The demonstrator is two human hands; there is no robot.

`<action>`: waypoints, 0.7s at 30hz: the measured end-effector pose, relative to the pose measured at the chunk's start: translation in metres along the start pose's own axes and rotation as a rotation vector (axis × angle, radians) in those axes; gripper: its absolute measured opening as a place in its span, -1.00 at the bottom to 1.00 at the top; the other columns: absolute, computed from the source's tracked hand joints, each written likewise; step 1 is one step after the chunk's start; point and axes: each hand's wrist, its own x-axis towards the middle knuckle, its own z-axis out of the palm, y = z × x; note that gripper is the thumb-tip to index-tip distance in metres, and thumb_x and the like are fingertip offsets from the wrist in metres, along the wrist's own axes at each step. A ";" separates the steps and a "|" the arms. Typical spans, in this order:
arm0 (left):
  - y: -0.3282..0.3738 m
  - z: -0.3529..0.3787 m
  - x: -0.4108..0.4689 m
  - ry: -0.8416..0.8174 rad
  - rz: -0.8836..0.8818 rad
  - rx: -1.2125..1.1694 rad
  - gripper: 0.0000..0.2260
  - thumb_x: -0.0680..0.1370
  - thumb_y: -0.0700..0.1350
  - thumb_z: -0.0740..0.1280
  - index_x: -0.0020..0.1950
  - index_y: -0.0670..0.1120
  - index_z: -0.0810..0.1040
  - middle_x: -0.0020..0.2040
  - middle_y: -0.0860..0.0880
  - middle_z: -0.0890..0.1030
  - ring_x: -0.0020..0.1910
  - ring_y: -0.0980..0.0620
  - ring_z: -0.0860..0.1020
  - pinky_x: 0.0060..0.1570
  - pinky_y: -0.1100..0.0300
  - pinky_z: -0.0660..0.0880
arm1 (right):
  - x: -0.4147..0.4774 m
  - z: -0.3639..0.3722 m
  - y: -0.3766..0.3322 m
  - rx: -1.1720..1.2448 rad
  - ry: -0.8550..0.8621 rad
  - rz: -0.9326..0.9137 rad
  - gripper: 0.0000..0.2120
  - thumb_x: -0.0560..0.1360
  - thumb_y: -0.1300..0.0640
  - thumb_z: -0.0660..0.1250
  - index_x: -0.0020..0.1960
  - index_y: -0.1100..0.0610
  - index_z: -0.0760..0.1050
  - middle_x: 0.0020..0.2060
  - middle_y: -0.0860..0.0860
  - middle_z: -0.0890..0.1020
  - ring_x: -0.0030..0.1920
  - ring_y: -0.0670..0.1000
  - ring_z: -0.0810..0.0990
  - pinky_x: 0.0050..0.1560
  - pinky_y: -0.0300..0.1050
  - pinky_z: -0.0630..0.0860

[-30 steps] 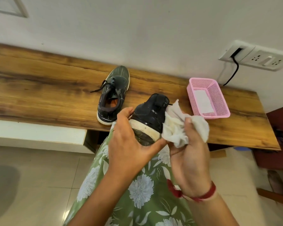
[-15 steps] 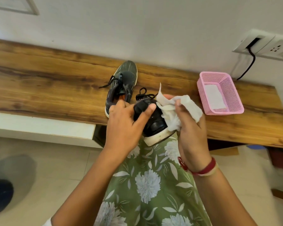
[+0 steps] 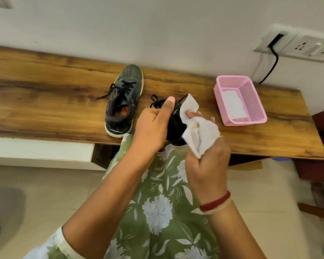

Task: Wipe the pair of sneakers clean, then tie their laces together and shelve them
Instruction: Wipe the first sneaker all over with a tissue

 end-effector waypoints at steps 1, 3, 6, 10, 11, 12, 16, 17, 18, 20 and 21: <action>0.000 0.003 0.003 0.007 -0.027 -0.010 -0.50 0.42 0.29 0.20 -0.47 -0.11 0.37 -0.48 -0.10 0.35 -0.45 -0.03 0.31 -0.34 0.07 0.23 | -0.004 0.003 0.002 -0.079 0.006 -0.062 -0.63 0.44 0.21 0.14 0.20 0.29 0.46 -0.01 0.17 0.60 0.04 0.08 0.52 0.03 0.16 0.52; 0.002 0.008 0.007 0.023 -0.065 -0.036 -0.49 0.40 0.29 0.21 -0.58 -0.06 0.38 -0.55 -0.03 0.39 -0.46 -0.04 0.36 -0.30 0.04 0.29 | -0.010 0.008 0.007 -0.165 -0.007 -0.206 -0.64 0.53 0.19 0.12 0.29 0.28 0.35 0.18 0.15 0.53 0.25 0.12 0.44 0.30 0.17 0.34; 0.003 0.013 0.008 0.020 -0.075 -0.060 -0.46 0.49 0.22 0.24 -0.61 -0.04 0.40 -0.60 0.06 0.40 -0.48 -0.02 0.38 -0.26 0.05 0.33 | -0.014 0.005 0.021 -0.286 -0.049 -0.337 -0.65 0.62 0.10 0.11 0.31 0.29 0.32 0.27 0.17 0.50 0.35 0.15 0.37 0.42 0.14 0.20; 0.005 0.019 0.005 0.012 -0.074 -0.096 -0.50 0.57 0.13 0.25 -0.52 -0.07 0.45 -0.53 -0.01 0.47 -0.46 -0.01 0.44 -0.27 0.09 0.35 | -0.005 0.001 0.026 -0.303 0.005 -0.254 -0.56 0.64 0.06 0.02 0.28 0.38 0.41 0.24 0.23 0.51 0.34 0.16 0.38 0.38 0.14 0.26; 0.006 0.020 0.004 0.015 -0.080 -0.101 -0.47 0.59 0.10 0.24 -0.57 -0.07 0.42 -0.57 0.02 0.44 -0.50 0.03 0.41 -0.30 0.12 0.33 | -0.007 0.002 0.025 -0.308 -0.021 -0.276 -0.56 0.63 0.06 0.04 0.28 0.39 0.42 0.25 0.23 0.51 0.35 0.15 0.38 0.37 0.14 0.28; 0.007 0.020 0.004 0.015 -0.082 -0.104 -0.44 0.60 0.07 0.24 -0.60 -0.06 0.37 -0.61 0.05 0.40 -0.55 0.07 0.37 -0.35 0.16 0.30 | -0.008 0.001 0.026 -0.320 -0.049 -0.310 -0.56 0.63 0.06 0.06 0.27 0.39 0.42 0.25 0.23 0.51 0.35 0.16 0.38 0.36 0.15 0.29; 0.008 0.021 0.003 0.000 -0.105 -0.121 -0.51 0.61 0.04 0.22 -0.51 -0.06 0.41 -0.59 0.09 0.43 -0.54 0.13 0.39 -0.40 0.20 0.28 | -0.003 -0.004 0.032 -0.349 -0.021 -0.296 -0.56 0.63 0.08 0.04 0.25 0.41 0.43 0.22 0.23 0.53 0.33 0.15 0.39 0.36 0.16 0.28; 0.008 0.021 0.002 -0.008 -0.109 -0.133 -0.53 0.61 0.04 0.22 -0.49 -0.07 0.43 -0.57 0.08 0.45 -0.52 0.12 0.41 -0.39 0.20 0.31 | -0.004 -0.004 0.032 -0.346 -0.025 -0.287 -0.56 0.63 0.08 0.04 0.26 0.41 0.42 0.23 0.24 0.52 0.34 0.15 0.38 0.37 0.15 0.27; 0.008 0.021 0.003 -0.016 -0.109 -0.140 -0.53 0.61 0.03 0.22 -0.48 -0.08 0.44 -0.56 0.07 0.46 -0.51 0.10 0.42 -0.38 0.21 0.32 | -0.006 -0.002 0.032 -0.348 -0.047 -0.303 -0.55 0.63 0.06 0.04 0.27 0.41 0.41 0.24 0.24 0.51 0.35 0.15 0.37 0.37 0.15 0.27; 0.010 0.021 0.002 -0.025 -0.113 -0.138 -0.51 0.62 0.02 0.21 -0.51 -0.09 0.41 -0.60 0.08 0.43 -0.55 0.12 0.39 -0.43 0.26 0.31 | -0.009 -0.002 0.032 -0.366 -0.081 -0.340 -0.53 0.64 0.02 0.04 0.26 0.40 0.42 0.24 0.24 0.51 0.34 0.16 0.39 0.37 0.15 0.28; 0.010 0.021 0.002 -0.027 -0.115 -0.137 -0.51 0.62 0.01 0.21 -0.52 -0.08 0.40 -0.61 0.09 0.41 -0.58 0.15 0.38 -0.47 0.30 0.29 | -0.007 -0.003 0.034 -0.373 -0.074 -0.330 -0.51 0.64 0.01 0.02 0.25 0.40 0.43 0.24 0.23 0.51 0.33 0.15 0.39 0.38 0.13 0.27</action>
